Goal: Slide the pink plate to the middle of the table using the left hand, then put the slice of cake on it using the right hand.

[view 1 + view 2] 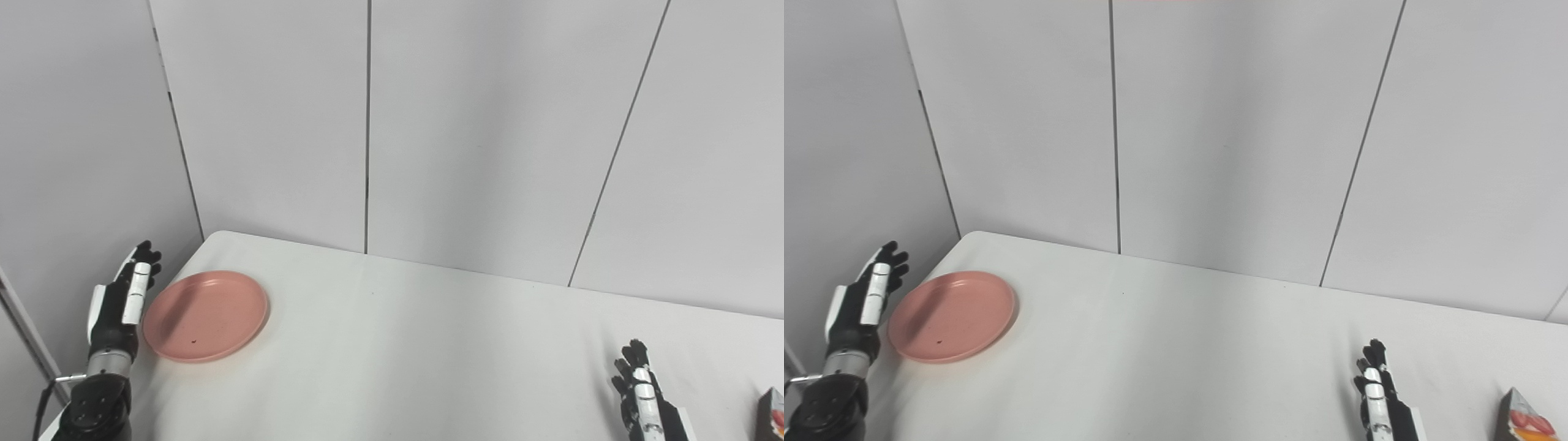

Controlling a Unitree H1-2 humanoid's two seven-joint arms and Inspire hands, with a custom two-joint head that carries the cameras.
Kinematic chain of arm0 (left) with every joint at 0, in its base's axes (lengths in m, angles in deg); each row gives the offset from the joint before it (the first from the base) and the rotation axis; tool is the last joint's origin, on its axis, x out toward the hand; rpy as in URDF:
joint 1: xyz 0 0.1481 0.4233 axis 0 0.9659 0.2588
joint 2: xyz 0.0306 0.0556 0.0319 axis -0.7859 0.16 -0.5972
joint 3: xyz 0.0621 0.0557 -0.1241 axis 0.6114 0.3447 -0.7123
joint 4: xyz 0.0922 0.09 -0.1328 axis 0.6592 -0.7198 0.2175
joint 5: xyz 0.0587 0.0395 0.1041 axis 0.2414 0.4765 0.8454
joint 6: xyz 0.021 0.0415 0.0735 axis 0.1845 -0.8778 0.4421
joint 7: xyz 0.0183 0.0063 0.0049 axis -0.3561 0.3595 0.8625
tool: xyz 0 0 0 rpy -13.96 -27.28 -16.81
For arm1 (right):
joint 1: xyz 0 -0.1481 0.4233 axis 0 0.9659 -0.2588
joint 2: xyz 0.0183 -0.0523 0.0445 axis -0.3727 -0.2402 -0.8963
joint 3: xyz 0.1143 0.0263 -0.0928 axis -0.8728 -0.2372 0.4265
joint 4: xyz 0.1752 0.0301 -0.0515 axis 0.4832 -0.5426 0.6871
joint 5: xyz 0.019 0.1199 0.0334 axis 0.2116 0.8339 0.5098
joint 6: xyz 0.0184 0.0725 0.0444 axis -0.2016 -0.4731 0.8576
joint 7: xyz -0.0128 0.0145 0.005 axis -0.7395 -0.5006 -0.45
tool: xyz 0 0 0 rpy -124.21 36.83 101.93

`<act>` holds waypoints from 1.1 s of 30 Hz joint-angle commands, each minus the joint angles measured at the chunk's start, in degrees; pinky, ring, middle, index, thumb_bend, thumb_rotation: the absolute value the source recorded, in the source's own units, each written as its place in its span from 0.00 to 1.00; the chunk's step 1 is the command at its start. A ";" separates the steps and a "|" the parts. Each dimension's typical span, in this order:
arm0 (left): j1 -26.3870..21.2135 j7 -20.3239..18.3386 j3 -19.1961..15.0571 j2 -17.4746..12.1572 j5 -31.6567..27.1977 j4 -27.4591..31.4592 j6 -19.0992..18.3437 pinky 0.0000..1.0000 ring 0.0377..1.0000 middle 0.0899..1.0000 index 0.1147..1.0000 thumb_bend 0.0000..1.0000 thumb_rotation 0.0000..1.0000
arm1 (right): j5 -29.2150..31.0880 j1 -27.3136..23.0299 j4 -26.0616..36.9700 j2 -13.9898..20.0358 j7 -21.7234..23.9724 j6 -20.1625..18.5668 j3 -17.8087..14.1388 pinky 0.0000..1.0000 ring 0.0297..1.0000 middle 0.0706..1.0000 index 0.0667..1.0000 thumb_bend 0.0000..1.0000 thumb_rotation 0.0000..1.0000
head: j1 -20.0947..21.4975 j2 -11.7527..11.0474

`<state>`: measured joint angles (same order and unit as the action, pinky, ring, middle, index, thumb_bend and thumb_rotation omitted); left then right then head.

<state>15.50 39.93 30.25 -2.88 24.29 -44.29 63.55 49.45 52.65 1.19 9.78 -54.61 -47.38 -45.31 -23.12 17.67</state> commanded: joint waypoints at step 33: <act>-5.91 -13.15 7.00 1.86 -4.78 -6.36 -4.15 1.00 0.99 0.98 0.97 0.75 1.00 | 0.04 -0.79 3.70 0.08 0.31 -0.96 -0.12 1.00 1.00 1.00 1.00 0.32 0.96 | 0.38 0.51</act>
<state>10.75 29.68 36.27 -2.53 20.44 -51.10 59.76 49.25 52.81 3.70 9.65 -54.60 -49.24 -45.16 -22.76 18.11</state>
